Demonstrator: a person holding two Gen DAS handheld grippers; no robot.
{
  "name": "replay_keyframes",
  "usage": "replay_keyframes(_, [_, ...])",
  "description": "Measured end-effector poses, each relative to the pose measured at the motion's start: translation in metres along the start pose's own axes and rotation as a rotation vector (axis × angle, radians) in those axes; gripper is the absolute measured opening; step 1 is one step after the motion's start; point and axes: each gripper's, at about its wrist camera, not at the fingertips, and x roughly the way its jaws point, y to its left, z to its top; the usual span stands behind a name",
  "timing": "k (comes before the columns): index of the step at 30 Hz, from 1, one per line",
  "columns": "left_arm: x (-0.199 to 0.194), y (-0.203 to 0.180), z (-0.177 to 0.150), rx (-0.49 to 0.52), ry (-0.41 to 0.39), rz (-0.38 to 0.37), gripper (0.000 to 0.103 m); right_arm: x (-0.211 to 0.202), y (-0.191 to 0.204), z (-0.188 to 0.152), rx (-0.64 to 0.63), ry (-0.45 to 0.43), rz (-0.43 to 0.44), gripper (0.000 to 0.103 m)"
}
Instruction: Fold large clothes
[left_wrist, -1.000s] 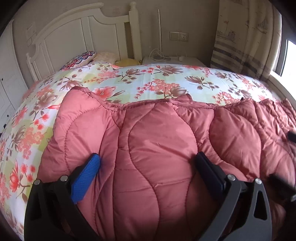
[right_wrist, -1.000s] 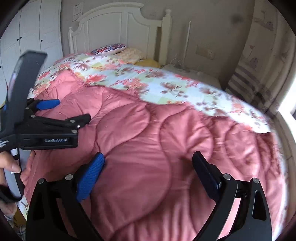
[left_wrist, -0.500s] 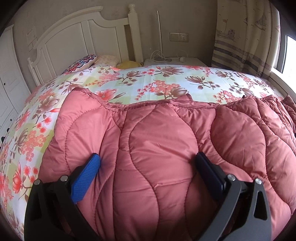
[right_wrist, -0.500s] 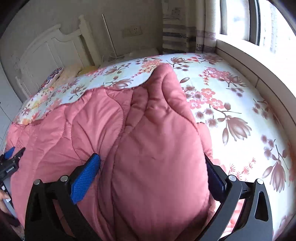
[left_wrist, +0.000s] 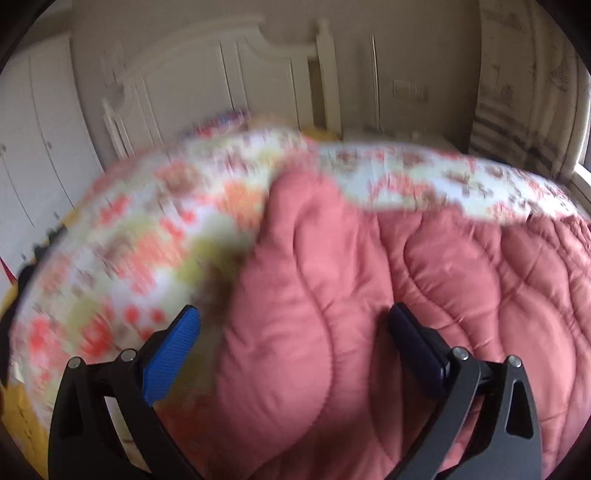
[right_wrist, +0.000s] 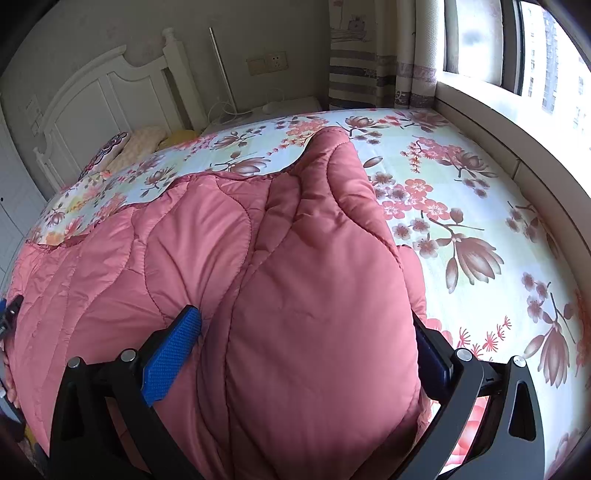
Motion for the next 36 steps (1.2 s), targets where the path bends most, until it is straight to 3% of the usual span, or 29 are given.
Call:
replay_keyframes(1, [0.004,0.005,-0.002,-0.025,0.006,-0.041,0.101,-0.001,0.0,0.0,0.0,0.0,-0.002,0.099])
replay_keyframes(3, [0.005,0.007,0.003,-0.033,0.012,-0.049,0.101,-0.006,0.003,0.002,0.001,-0.003,-0.034,0.099])
replay_keyframes(5, [0.01,0.005,0.005,-0.01,0.029,-0.051,0.101,-0.028,0.012,0.002,0.014,-0.072,-0.121,0.098])
replay_keyframes(6, [0.011,0.006,0.005,-0.019,0.033,-0.058,0.101,-0.041,0.02,0.001,0.009,-0.12,-0.118,0.098])
replay_keyframes(9, [0.013,0.009,0.004,-0.037,0.033,-0.073,0.101,-0.077,0.058,-0.006,-0.063,-0.23,-0.048,0.099])
replay_keyframes(12, [0.013,0.01,0.004,-0.038,0.029,-0.071,0.101,-0.091,0.11,-0.018,-0.212,-0.26,0.037,0.098])
replay_keyframes(15, [0.013,0.01,0.002,-0.04,0.029,-0.074,0.101,-0.073,0.158,-0.037,-0.345,-0.176,0.114,0.098])
replay_keyframes(17, [0.012,0.01,0.001,-0.044,0.029,-0.079,0.101,-0.039,0.181,-0.056,-0.425,-0.074,0.08,0.098])
replay_keyframes(19, [0.011,0.01,0.0,-0.058,0.031,-0.083,0.101,-0.025,0.185,-0.069,-0.43,-0.107,0.082,0.099])
replay_keyframes(21, [0.012,0.012,0.0,-0.069,0.039,-0.1,0.101,-0.022,0.179,-0.066,-0.392,-0.08,0.124,0.099])
replay_keyframes(24, [0.011,0.011,0.0,-0.066,0.04,-0.094,0.101,-0.032,0.182,-0.053,-0.415,-0.025,0.095,0.098])
replay_keyframes(30, [0.01,0.007,-0.001,-0.048,0.028,-0.068,0.101,-0.042,0.171,0.011,-0.347,-0.124,0.065,0.098])
replay_keyframes(33, [0.01,0.008,0.0,-0.052,0.029,-0.074,0.101,-0.011,0.162,0.047,-0.288,-0.092,-0.007,0.098])
replay_keyframes(36, [0.011,0.008,0.0,-0.054,0.029,-0.081,0.101,0.041,0.143,0.058,-0.271,0.011,-0.143,0.098])
